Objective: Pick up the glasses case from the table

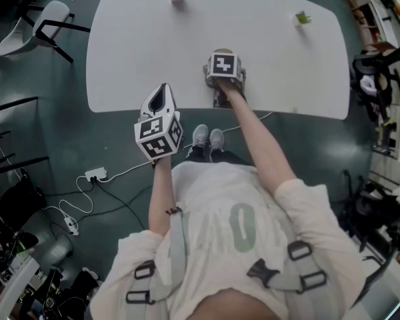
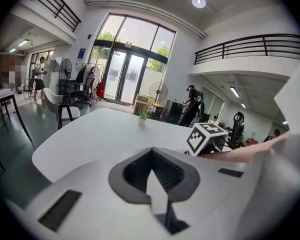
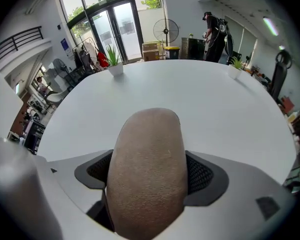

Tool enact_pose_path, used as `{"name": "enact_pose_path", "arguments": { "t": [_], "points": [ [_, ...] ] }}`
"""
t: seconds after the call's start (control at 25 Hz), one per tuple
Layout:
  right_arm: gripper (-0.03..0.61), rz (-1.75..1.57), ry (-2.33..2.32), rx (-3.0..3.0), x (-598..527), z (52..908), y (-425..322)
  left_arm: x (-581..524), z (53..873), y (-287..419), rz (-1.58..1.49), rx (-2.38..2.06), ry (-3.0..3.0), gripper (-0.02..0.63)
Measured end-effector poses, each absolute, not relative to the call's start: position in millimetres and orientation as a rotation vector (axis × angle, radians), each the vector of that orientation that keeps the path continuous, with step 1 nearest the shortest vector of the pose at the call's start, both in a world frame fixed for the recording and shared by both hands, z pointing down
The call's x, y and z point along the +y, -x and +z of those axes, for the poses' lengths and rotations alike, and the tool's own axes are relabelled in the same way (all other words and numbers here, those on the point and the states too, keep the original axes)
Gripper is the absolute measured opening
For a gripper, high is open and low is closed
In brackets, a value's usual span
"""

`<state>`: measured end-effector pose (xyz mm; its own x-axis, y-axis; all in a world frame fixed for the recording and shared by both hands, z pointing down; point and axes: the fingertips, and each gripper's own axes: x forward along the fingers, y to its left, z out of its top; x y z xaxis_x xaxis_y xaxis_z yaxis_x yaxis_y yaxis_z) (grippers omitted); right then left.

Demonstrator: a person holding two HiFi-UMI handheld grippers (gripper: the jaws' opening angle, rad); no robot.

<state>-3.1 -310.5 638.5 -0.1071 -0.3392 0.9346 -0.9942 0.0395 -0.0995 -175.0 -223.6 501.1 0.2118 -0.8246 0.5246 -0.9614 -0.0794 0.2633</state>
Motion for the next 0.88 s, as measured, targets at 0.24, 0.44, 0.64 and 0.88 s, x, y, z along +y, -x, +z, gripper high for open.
{"name": "enact_pose_path", "arguments": {
  "t": [0.24, 0.44, 0.64, 0.88],
  "points": [
    [0.42, 1.009, -1.388, -1.519, -313, 641, 3, -229, 505, 174, 0.33, -1.65, -1.936, 0.003],
    [0.42, 1.02, -1.38, -1.541, -314, 643, 5, -231, 509, 172, 0.348, -1.644, -1.931, 0.003],
    [0.42, 0.996, -1.398, -1.516, -315, 642, 4, -234, 512, 181, 0.347, -1.646, -1.921, 0.003],
    [0.419, 0.984, -1.419, -1.545, -316, 639, 4, -238, 509, 181, 0.343, -1.653, -1.921, 0.003]
  ]
}}
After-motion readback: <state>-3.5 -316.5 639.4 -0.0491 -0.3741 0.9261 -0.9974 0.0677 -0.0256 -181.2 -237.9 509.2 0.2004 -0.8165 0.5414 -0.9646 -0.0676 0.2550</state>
